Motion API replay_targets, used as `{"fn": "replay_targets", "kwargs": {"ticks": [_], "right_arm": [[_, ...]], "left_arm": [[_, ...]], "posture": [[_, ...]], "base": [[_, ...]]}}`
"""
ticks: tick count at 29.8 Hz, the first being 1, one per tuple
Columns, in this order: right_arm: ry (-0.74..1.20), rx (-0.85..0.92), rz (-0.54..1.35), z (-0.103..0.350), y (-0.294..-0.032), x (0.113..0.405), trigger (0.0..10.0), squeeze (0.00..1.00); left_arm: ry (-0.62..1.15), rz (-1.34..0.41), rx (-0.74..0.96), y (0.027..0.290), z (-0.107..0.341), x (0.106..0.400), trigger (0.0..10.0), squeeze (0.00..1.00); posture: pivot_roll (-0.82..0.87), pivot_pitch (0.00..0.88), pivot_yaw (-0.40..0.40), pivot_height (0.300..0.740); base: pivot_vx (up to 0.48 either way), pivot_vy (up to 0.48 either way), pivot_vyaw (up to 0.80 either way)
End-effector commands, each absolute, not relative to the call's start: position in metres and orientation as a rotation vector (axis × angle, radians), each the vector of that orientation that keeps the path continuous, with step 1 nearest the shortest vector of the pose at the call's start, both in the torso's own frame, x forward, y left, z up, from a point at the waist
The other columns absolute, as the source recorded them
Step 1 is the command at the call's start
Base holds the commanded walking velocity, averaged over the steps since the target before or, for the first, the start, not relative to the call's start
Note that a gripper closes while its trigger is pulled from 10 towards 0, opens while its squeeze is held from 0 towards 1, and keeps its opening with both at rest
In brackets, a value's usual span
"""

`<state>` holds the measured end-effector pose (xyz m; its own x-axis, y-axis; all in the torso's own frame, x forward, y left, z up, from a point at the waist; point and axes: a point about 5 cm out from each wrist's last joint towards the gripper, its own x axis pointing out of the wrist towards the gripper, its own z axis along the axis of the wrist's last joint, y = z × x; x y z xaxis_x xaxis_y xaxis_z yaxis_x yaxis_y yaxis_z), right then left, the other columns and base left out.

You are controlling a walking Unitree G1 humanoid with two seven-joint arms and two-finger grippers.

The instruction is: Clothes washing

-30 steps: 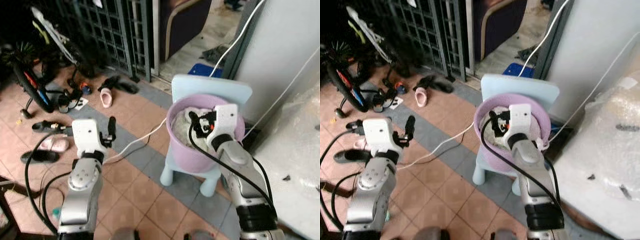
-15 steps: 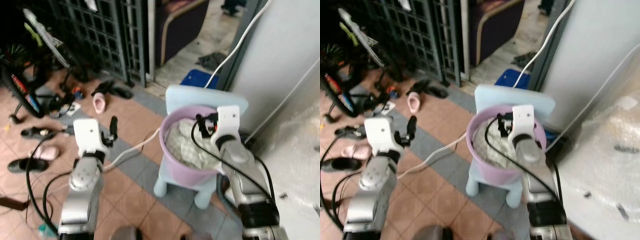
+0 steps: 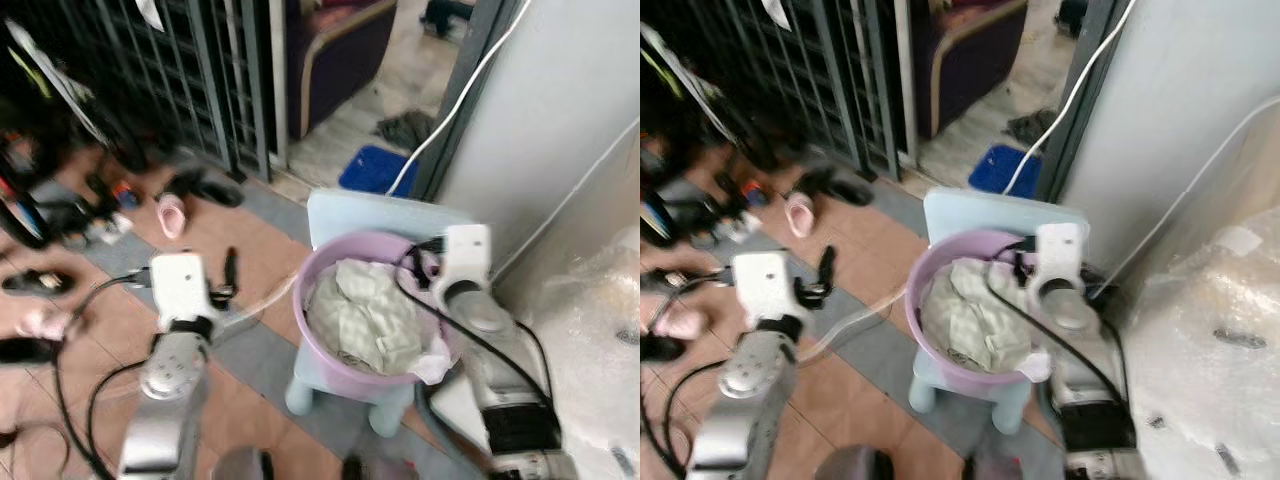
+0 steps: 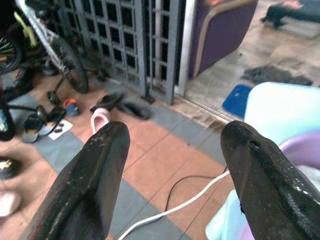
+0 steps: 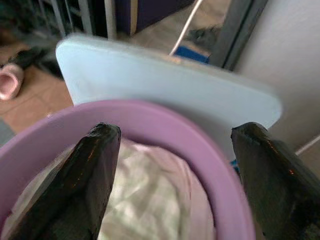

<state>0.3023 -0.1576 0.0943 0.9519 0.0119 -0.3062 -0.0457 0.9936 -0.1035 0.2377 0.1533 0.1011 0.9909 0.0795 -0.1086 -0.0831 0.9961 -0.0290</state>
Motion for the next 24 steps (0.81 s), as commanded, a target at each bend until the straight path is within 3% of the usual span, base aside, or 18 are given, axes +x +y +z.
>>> {"fn": "replay_targets", "kwargs": {"ticks": [1, 11, 24], "right_arm": [[0.400, -0.128, 0.023, 0.083, -0.165, 0.295, 10.0, 0.00], [0.665, -0.072, 0.152, 0.052, -0.156, 0.276, 10.0, 0.00], [0.692, -0.150, 0.305, 0.036, -0.124, 0.306, 10.0, 0.00]], "left_arm": [[0.118, 0.092, -0.032, 0.150, 0.102, 0.230, 10.0, 0.00], [0.211, 0.168, -0.009, 0.158, 0.099, 0.187, 10.0, 0.00], [0.266, 0.273, 0.043, 0.178, 0.111, 0.153, 10.0, 0.00]], "posture": [[0.01, 0.175, -0.057, 0.740], [0.07, 0.287, -0.113, 0.740], [0.16, 0.411, -0.151, 0.740]], "base": [[0.000, 0.000, 0.00], [0.000, 0.000, 0.00], [0.000, 0.000, 0.00]]}}
